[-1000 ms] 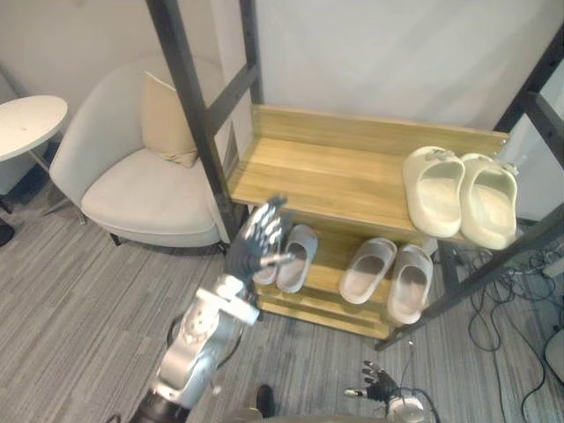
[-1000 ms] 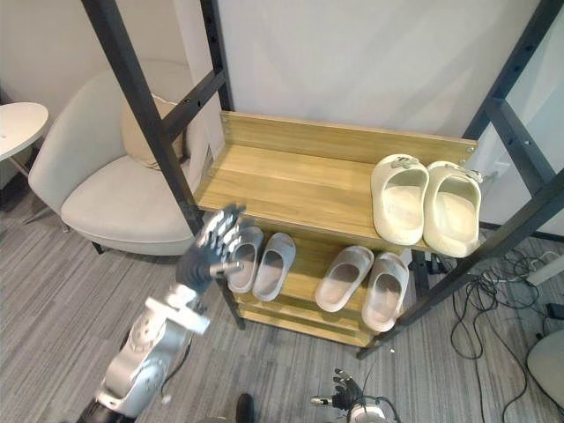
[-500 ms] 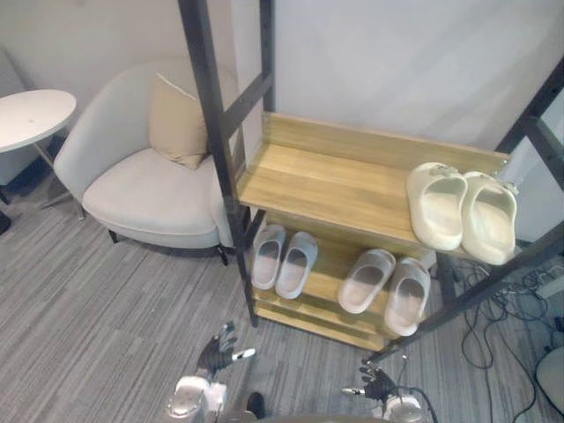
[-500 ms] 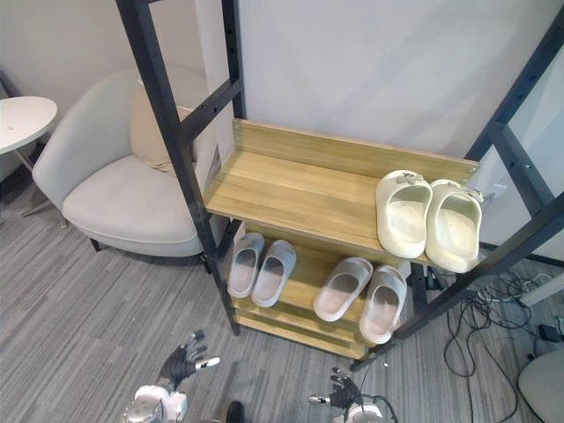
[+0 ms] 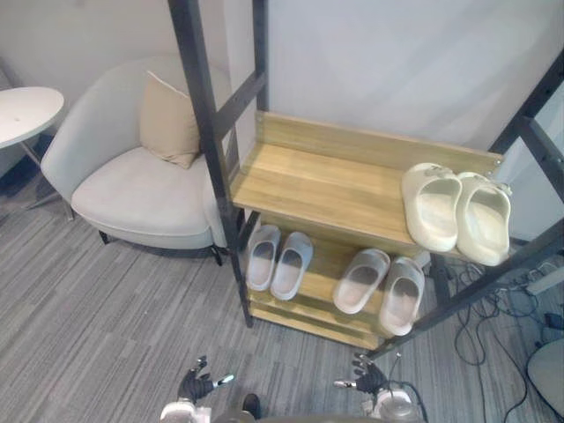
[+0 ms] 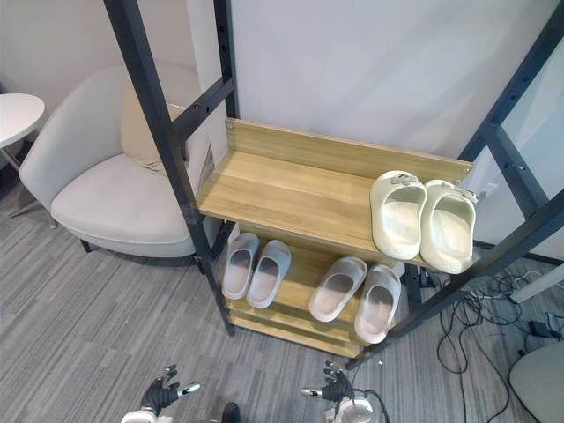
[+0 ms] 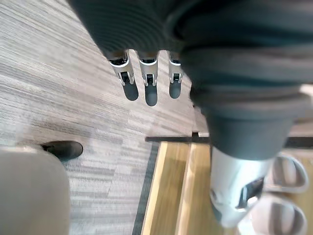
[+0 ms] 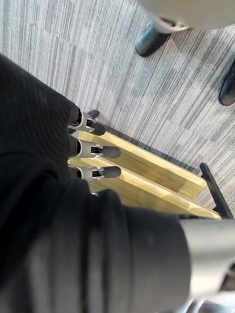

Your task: Organize the slippers on the shoe rack

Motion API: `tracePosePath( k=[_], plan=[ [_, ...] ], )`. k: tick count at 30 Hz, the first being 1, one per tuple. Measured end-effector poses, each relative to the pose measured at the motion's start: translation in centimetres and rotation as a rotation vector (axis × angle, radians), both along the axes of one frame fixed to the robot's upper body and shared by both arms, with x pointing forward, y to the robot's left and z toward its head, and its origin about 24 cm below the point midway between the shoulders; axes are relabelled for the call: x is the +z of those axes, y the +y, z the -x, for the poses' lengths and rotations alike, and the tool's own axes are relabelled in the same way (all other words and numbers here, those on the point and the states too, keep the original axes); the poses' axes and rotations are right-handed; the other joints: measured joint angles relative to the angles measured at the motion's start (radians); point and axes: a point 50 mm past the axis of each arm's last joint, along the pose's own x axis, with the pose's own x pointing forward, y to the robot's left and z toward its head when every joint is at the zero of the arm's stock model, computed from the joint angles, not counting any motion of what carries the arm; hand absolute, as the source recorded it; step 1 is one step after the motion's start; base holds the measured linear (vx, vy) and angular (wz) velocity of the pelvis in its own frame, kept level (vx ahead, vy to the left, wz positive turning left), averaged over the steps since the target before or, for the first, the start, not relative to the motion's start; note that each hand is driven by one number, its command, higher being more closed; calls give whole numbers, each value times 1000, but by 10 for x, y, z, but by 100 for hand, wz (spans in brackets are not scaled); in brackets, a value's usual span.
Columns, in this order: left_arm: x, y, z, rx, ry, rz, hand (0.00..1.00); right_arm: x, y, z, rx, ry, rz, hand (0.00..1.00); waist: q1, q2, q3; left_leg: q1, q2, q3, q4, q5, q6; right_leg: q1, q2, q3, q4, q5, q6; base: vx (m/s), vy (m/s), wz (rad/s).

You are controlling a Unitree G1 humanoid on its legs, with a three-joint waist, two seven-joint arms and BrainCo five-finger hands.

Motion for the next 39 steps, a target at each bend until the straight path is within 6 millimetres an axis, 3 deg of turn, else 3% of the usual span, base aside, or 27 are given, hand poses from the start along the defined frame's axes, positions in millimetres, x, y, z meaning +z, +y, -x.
tracePosePath(
  k=[2, 4, 8, 11, 13, 14, 15, 16, 17, 18, 20, 21, 22, 23, 24, 25, 26, 27, 28, 29, 30, 32, 33, 36, 39],
  plan=[
    [1, 4, -1, -2, 3, -21, 0, 3, 6, -9, 34, -21, 2, 0, 4, 3, 15, 13, -3, -24, 6, 8, -3, -32, 3, 158, 93, 3, -20, 22, 79, 37],
    [1, 3, -5, 1, -6, -28, 0, 5, 7, -15, 48, -36, 9, 0, 13, 0, 16, 5, -14, -80, 7, 17, 5, -24, 10, 223, 98, -1, -27, 19, 60, 71],
    [5, -5, -22, -1, -50, -10, 0, 9, 7, -24, 47, -62, 10, 0, 18, 4, 29, -63, -41, -242, 54, 35, 1, 25, 28, 259, 54, -35, -33, 21, -13, 129],
    [6, -13, -30, 40, -83, 21, 0, 19, 11, -47, 69, -124, 13, 0, 57, 8, 36, -125, -61, -317, 65, 60, -26, 90, 68, 255, -119, -59, -41, 5, -103, 89],
    [8, -25, -41, 48, -112, 54, 0, 33, 9, -72, 78, -200, 35, 0, 69, 31, 76, -173, -58, -352, 83, 80, -48, 108, 97, 229, -199, -60, -40, -111, -229, 60],
    [7, -34, -45, 59, -120, 85, 0, 41, 4, -85, 83, -241, 57, 0, 73, 68, 106, -192, -46, -364, 80, 102, -67, 113, 114, 214, -205, -68, -27, -178, -204, 55],
    [7, -43, -46, 63, -123, 112, 0, 44, 0, -88, 82, -253, 69, 0, 72, 94, 117, -197, -35, -342, 62, 130, -71, 114, 124, 194, -201, -72, -16, -219, -155, 64],
    [6, -47, -46, 68, -121, 124, 0, 45, -1, -90, 79, -256, 75, 0, 71, 113, 120, -206, -5, -257, 48, 122, -50, 108, 133, 159, -194, -69, -18, -224, -72, 77],
    [6, -46, -47, 67, -124, 124, 0, 42, -2, -86, 70, -243, 73, 0, 61, 111, 122, -252, 24, -113, 121, 74, -30, 97, 129, 115, -185, -71, -22, -179, -35, 71],
    [7, -45, -48, 68, -125, 121, 0, 41, -2, -84, 65, -237, 73, 0, 54, 107, 124, -276, 33, -62, 173, 52, -25, 92, 122, 97, -178, -73, -25, -135, -22, 85],
    [8, -39, -50, 71, -131, 104, 0, 34, -9, -72, 49, -200, 87, 0, 32, 86, 130, -336, 56, 140, 448, -46, 13, 74, 71, 38, -136, -73, -26, -28, -12, 73],
    [8, -39, -49, 70, -130, 105, 0, 32, -13, -68, 43, -188, 98, 0, 29, 89, 128, -334, 82, 210, 524, -85, 27, 70, 66, 19, -115, -74, -25, 46, 55, 64],
    [7, -41, -47, 71, -124, 111, 0, 31, -18, -64, 37, -180, 108, 0, 24, 109, 120, -343, 116, 278, 554, -109, 49, 59, 77, -13, -76, -75, -24, 40, 91, 106],
    [10, -47, -55, 49, -145, 120, 0, 31, -27, -62, -3, -170, 115, 0, 7, 119, 118, -357, 110, 310, 548, -90, 91, 23, 82, -19, -21, -91, -44, 10, 95, 116],
    [10, -50, -57, 34, -150, 123, 0, 31, -27, -62, -16, -170, 111, 0, 0, 117, 119, -359, 102, 296, 515, -80, 92, 15, 98, -1, -31, -95, -55, -124, 73, 155],
    [13, -47, -62, 9, -161, 106, 0, 27, -26, -54, -43, -154, 94, 0, -25, 78, 105, -331, 51, 270, 407, -74, 77, 14, 117, 8, -149, -65, -85, -129, 65, 130],
    [10, -49, -63, 5, -142, 106, 0, 26, -21, -53, -53, -154, 78, 0, -21, 76, 109, -295, 110, 363, 531, -225, 100, 51, 114, -53, -154, -56, -30, -68, 84, 138],
    [8, -49, -60, -1, -124, 103, 0, 27, -21, -55, -67, -165, 72, 0, -21, 86, 116, -238, 110, 367, 476, -258, 58, 78, 123, -71, -136, -57, -28, 51, 94, 77],
    [8, -49, -60, -3, -120, 102, 0, 26, -21, -53, -79, -160, 66, 0, -22, 75, 121, -223, 94, 362, 460, -240, 53, 88, 115, -71, -141, -55, -22, 34, 137, 56],
    [6, -49, -57, -5, -111, 105, 0, 21, -14, -45, -79, -137, 44, 0, -21, 61, 113, -163, 31, 347, 356, -199, 72, 109, 88, -79, -166, -41, -13, 11, 165, 46],
    [6, -49, -57, -7, -110, 104, 0, 21, -12, -45, -79, -137, 40, 0, -24, 64, 108, -150, 9, 330, 322, -182, 81, 119, 78, -85, -171, -39, -14, 10, 177, 48],
    [7, -51, -59, -23, -114, 105, 0, 20, -10, -45, -76, -132, 35, 0, -22, 72, 102, -141, -15, 314, 274, -155, 90, 112, 74, -94, -176, -29, -6, 4, 154, 38],
    [5, -47, -55, -23, -103, 94, 0, 20, -8, -46, -72, -133, 28, 0, -16, 73, 101, -130, -26, 307, 246, -138, 96, 106, 75, -96, -180, -17, -19, -28, 123, 29],
    [-1, -42, -43, -17, -57, 80, 0, 20, -6, -46, -62, -132, 27, 0, -9, 75, 98, -103, -42, 292, 193, -106, 106, 98, 66, -95, -145, -9, -14, -37, 53, 13],
    [-5, -35, -32, 9, -28, 76, 0, 20, -5, -49, -51, -128, 25, 0, -7, 78, 96, -70, -45, 279, 132, -96, 103, 23, -5, -100, 100, -36, -3, -117, 73, 0]
  ],
)
